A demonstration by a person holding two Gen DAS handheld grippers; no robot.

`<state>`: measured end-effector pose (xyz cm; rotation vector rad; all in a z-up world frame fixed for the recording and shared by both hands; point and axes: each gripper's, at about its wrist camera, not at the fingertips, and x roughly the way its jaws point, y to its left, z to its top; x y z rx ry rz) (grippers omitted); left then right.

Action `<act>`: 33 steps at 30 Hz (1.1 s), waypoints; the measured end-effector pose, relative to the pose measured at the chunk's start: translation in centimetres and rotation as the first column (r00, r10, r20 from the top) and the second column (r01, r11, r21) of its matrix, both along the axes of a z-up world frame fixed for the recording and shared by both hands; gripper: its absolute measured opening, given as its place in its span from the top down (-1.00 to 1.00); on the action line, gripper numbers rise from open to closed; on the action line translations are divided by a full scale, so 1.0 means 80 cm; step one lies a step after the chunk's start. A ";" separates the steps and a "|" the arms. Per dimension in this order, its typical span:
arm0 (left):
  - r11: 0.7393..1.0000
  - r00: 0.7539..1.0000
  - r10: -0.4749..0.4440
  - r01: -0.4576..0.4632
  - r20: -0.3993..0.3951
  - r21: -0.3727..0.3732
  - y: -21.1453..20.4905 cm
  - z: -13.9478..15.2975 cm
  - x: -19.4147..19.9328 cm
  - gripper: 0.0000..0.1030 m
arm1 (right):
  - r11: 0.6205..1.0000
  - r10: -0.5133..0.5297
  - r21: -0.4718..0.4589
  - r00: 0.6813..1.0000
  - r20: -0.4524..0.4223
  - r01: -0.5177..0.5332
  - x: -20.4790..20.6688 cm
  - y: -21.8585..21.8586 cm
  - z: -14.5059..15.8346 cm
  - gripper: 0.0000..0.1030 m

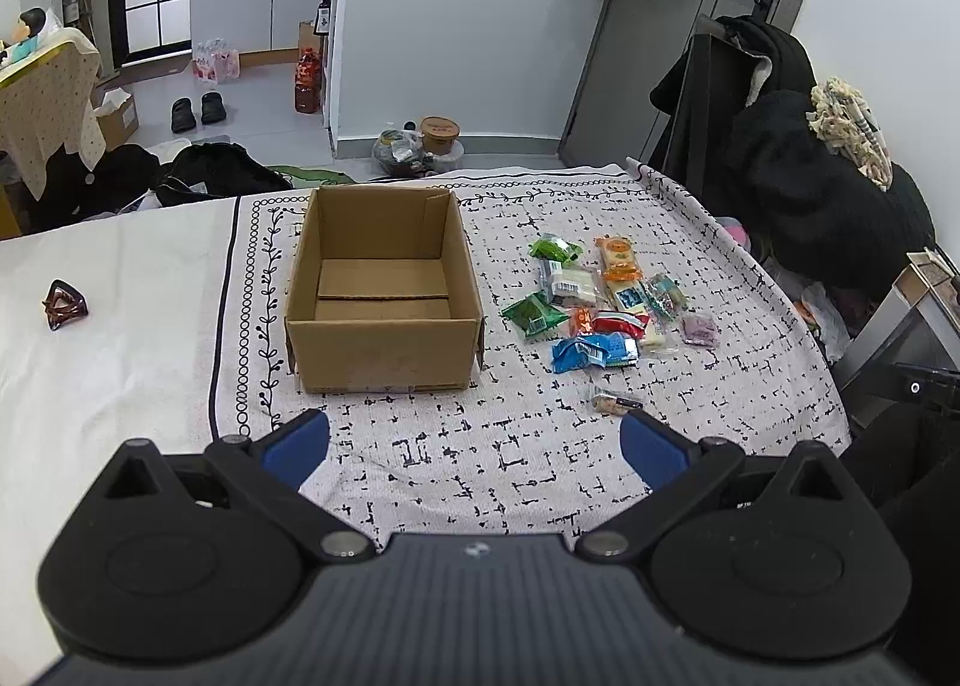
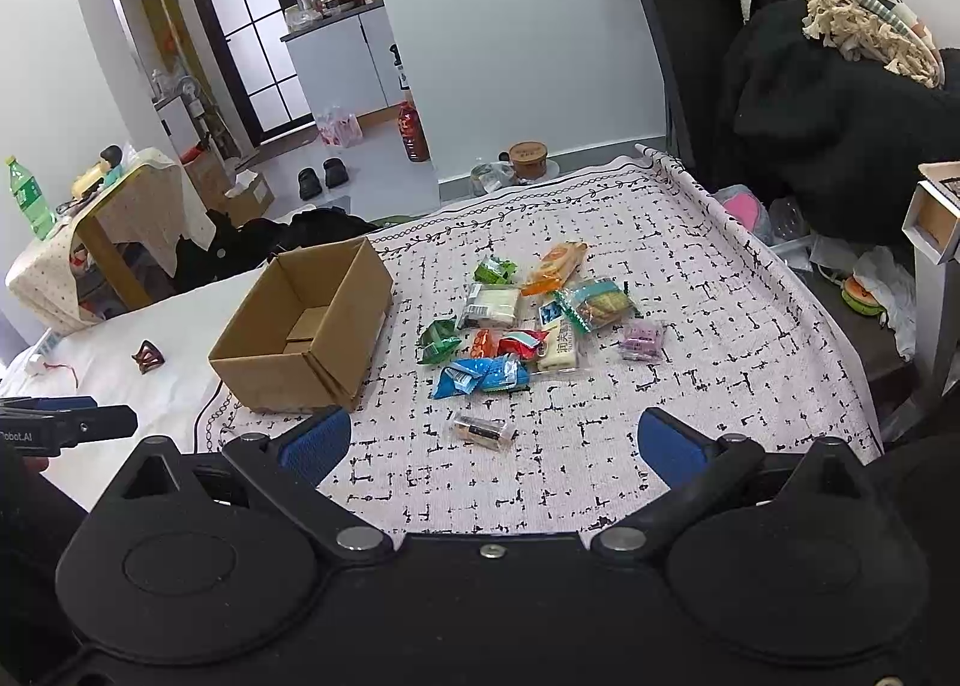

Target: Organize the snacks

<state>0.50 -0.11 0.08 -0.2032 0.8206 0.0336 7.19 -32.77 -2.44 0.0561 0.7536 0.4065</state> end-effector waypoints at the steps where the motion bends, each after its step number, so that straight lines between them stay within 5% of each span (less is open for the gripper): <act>1: 1.000 1.000 0.000 0.000 0.000 0.001 0.000 0.000 0.000 -0.99 | 1.000 -0.001 0.000 1.000 0.000 0.001 0.000 0.000 0.000 -1.00; 33: 1.000 1.000 0.000 0.000 0.003 0.002 0.000 0.001 -0.001 -0.99 | 1.000 -0.009 -0.007 1.000 0.019 0.009 0.001 -0.005 0.006 -1.00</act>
